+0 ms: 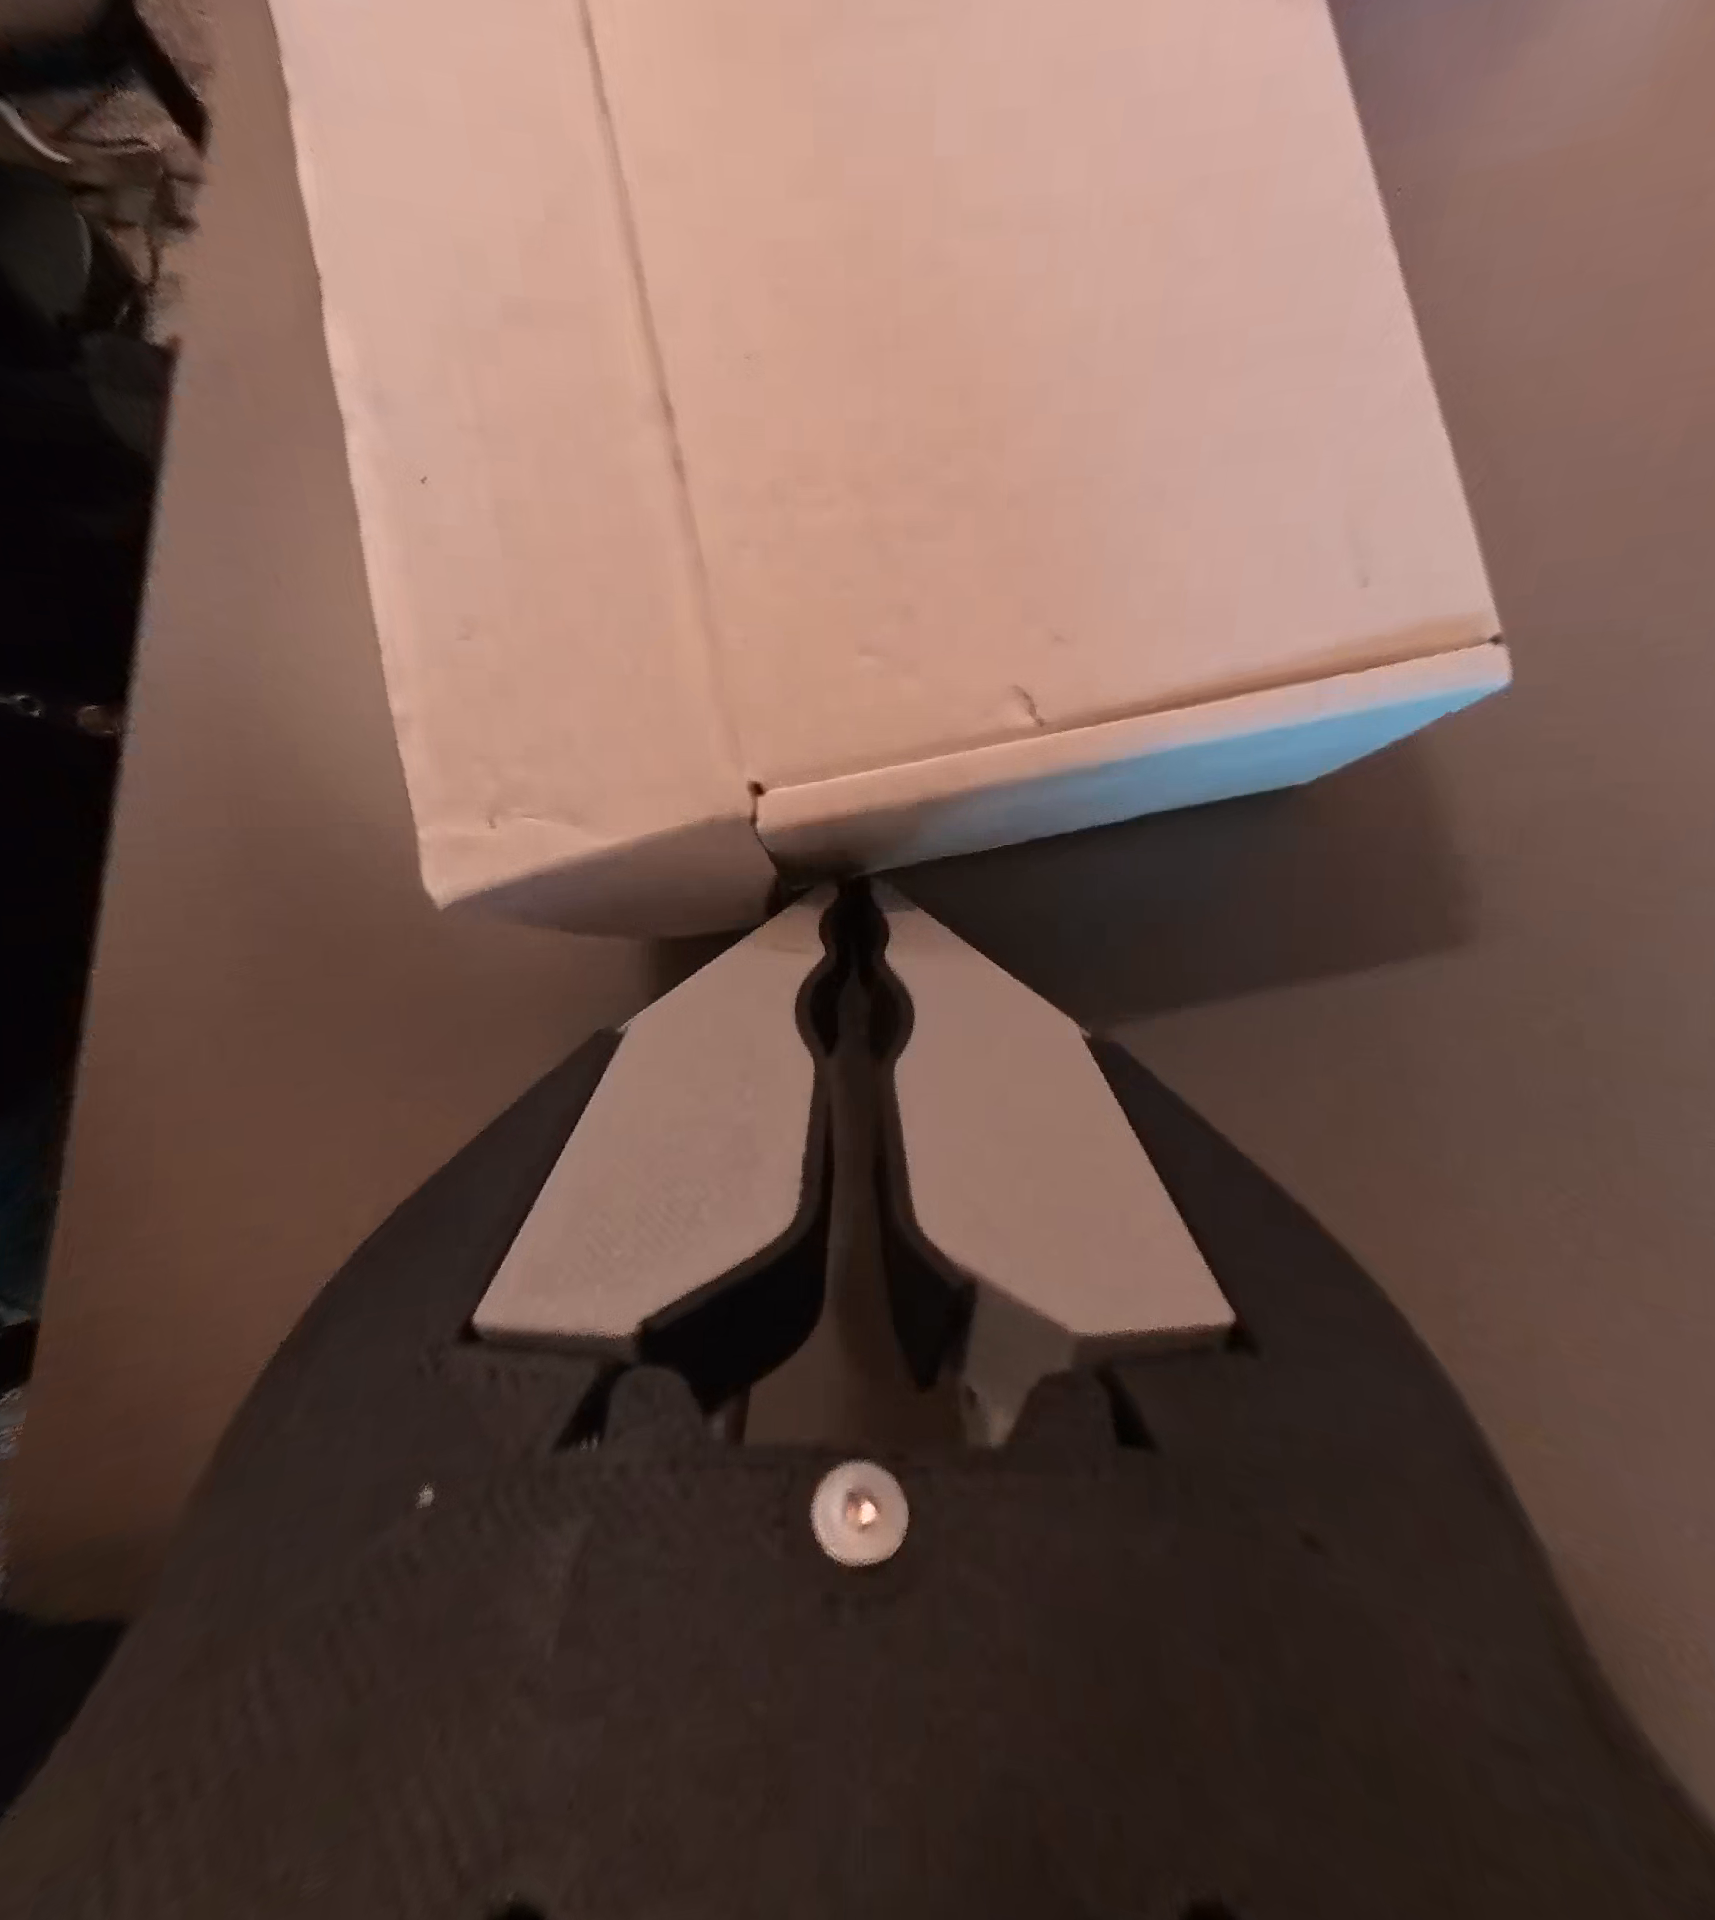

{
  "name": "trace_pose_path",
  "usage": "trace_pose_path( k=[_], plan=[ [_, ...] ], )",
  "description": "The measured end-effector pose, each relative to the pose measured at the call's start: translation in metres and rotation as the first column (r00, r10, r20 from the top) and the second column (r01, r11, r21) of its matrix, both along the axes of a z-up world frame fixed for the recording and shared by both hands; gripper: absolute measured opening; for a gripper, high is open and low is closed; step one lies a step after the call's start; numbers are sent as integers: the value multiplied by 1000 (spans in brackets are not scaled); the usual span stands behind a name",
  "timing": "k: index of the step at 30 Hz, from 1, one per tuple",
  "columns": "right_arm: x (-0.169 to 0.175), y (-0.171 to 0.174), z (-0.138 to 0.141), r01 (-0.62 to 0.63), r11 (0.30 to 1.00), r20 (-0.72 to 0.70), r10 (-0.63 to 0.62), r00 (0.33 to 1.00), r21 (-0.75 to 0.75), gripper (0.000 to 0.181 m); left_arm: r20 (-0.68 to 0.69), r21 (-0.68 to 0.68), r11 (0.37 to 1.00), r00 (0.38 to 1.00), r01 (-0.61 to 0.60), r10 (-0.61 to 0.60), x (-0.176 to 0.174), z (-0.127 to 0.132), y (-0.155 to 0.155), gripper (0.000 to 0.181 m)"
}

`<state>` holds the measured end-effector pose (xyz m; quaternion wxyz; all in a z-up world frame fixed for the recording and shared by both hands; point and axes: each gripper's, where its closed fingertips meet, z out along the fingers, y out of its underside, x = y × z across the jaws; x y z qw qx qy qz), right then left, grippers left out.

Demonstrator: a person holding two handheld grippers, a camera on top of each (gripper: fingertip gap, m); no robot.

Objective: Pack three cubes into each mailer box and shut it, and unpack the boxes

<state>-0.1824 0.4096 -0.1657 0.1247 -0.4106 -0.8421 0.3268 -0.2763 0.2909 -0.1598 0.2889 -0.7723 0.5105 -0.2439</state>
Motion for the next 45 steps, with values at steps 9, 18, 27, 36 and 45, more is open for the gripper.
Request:
trace_pose_path(
  k=[9,18,27,36,45],
  plan=[
    [3,-16,40,-76,985,-138,54,989,-156,0,359,151,988,931,11,-65,7,79,-9,0],
    [-9,9,88,5,948,-331,-116,937,-319,0,384,149,986,923,-80,17,-1,81,7,0],
    [-14,20,91,46,934,-340,-175,924,-356,0,389,124,986,920,-112,55,-5,78,12,0],
    [-5,36,138,6,884,-504,-272,820,-467,0,469,170,966,878,-193,93,-21,97,18,0],
    [-19,47,126,78,829,-413,-355,839,-554,31,528,146,964,841,-223,114,-26,107,17,32]
  ],
)
